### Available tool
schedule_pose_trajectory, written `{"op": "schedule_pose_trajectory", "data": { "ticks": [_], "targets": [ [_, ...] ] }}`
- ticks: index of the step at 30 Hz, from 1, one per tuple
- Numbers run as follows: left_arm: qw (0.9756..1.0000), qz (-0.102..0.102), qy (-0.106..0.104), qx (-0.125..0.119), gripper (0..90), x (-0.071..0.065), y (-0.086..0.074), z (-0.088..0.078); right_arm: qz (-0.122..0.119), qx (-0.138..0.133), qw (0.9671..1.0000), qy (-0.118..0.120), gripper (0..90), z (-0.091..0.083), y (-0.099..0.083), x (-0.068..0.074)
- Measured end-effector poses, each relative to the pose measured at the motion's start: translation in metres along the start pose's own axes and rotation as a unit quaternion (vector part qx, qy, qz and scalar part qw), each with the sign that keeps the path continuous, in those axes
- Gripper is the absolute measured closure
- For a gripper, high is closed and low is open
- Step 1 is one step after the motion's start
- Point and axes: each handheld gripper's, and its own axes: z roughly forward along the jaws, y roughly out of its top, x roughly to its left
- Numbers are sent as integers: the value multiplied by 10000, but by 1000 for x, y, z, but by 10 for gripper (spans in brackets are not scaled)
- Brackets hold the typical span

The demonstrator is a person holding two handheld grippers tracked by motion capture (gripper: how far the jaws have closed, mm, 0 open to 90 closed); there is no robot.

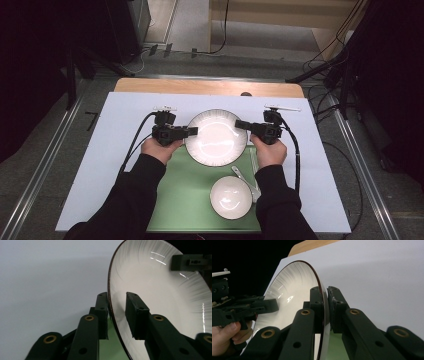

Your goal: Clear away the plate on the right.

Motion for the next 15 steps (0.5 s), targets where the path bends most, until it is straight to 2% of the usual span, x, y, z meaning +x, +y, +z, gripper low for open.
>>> {"op": "schedule_pose_trajectory", "data": {
  "ticks": [3, 5, 9, 13, 15],
  "targets": [
    [9990, -421, -155, 12, 822, 7, 4, -4, -90, 18, 9999, 53, 837, 0, -1, 2],
    [9983, -544, -217, 3, 852, 9, 6, -6, -211, 37, 9998, -2, 835, 1, -2, 3],
    [9977, -654, -191, 54, 863, 9, 9, -9, -248, 65, 9997, -27, 837, 3, -4, 2],
    [9965, -788, -244, 104, 864, 12, 10, -12, -417, 55, 9991, -66, 835, 5, -5, 5],
    [9965, -784, -243, 164, 860, 13, 11, -14, -548, 102, 9984, -44, 789, 5, -5, 5]
  ]
}}
